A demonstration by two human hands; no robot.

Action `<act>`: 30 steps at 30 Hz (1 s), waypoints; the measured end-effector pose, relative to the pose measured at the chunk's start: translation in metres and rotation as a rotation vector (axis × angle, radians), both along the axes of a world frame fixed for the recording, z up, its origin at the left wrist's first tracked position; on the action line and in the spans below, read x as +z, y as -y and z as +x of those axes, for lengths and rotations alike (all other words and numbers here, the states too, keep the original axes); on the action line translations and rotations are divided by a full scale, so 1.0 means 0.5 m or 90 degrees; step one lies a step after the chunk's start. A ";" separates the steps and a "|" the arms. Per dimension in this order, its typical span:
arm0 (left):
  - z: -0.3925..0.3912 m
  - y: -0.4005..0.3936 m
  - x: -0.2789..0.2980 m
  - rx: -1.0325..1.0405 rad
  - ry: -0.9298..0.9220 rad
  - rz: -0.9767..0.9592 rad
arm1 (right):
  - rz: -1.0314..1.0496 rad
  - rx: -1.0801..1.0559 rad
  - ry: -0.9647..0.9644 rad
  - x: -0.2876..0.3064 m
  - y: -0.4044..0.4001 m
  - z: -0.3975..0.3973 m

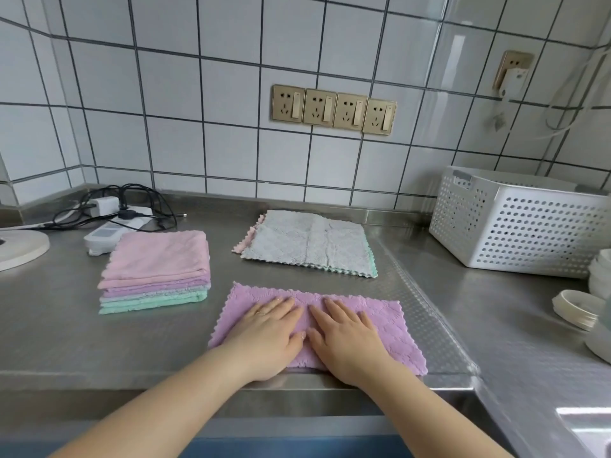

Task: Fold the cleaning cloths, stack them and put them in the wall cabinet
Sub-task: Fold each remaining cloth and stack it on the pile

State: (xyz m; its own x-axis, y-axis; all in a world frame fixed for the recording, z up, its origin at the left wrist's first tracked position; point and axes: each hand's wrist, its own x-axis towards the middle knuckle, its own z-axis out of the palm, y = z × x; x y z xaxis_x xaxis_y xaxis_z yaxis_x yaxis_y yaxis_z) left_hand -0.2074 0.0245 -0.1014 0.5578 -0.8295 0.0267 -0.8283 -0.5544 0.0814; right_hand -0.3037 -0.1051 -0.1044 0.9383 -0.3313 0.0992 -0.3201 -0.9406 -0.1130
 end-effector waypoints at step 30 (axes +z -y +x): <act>-0.257 0.097 0.000 -0.211 0.104 -0.111 | -0.025 -0.162 0.017 0.077 0.174 -0.257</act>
State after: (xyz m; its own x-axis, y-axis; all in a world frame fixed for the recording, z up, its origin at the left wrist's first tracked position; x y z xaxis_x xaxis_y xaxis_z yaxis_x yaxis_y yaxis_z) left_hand -0.3361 -0.0241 -0.1012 0.2384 -0.9387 0.2492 -0.9694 -0.2454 0.0030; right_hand -0.4322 -0.1922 -0.0660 0.8225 -0.5513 0.1398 -0.5441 -0.8343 -0.0890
